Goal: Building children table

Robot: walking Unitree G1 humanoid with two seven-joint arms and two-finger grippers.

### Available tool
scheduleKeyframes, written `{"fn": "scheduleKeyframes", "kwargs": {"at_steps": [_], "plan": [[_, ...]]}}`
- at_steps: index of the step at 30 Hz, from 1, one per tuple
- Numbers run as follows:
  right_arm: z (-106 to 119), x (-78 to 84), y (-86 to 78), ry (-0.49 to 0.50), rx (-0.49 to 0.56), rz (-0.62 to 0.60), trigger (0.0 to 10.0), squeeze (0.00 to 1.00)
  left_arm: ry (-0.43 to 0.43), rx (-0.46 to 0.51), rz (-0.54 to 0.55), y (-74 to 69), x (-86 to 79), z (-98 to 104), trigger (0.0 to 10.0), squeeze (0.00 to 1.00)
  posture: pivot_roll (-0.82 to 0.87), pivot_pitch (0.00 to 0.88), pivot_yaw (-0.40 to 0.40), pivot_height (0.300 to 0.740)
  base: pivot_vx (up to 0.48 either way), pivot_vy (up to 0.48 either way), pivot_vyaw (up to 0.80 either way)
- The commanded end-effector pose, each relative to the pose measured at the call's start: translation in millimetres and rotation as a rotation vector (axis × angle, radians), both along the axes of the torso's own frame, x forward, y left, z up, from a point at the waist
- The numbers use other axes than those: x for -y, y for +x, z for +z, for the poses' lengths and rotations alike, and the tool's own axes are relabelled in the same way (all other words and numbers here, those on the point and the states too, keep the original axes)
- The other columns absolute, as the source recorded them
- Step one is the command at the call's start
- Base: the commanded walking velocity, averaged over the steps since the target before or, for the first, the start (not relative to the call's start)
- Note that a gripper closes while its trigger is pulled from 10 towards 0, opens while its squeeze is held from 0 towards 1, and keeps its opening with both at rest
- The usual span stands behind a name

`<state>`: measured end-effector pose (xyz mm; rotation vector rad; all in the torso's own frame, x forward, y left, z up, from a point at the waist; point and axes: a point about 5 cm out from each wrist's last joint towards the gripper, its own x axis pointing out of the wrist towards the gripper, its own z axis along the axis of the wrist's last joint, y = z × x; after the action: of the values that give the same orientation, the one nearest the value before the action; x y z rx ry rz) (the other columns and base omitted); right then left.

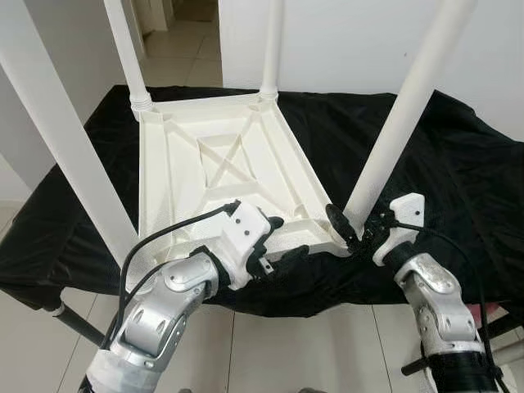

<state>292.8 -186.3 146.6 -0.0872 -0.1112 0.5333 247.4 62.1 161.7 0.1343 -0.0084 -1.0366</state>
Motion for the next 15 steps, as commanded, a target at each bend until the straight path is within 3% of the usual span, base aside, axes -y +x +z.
{"fn": "scheduleKeyframes", "kwargs": {"at_steps": [1,10,15], "plan": [[-2,-2.0,3.5,-0.018,-0.008,0.045,9.8,0.00,0.019,-0.014,-0.112,-7.2,1.0,-2,10.0,0.00,-0.04,0.006,-0.017,0.740,0.000,0.000,0.00],[-6,-4.5,12.9,-0.048,-0.038,0.113,10.0,0.00,0.064,-0.026,-0.095,1.7,-22.6,-7,10.0,0.00,-0.02,0.002,-0.034,0.740,0.000,0.000,0.00],[-6,-11.4,19.6,-0.027,-0.032,0.184,10.0,0.00,0.158,0.009,-0.058,21.5,-55.2,-9,10.0,0.00,0.00,0.002,-0.054,0.740,0.000,0.000,0.00]]}}
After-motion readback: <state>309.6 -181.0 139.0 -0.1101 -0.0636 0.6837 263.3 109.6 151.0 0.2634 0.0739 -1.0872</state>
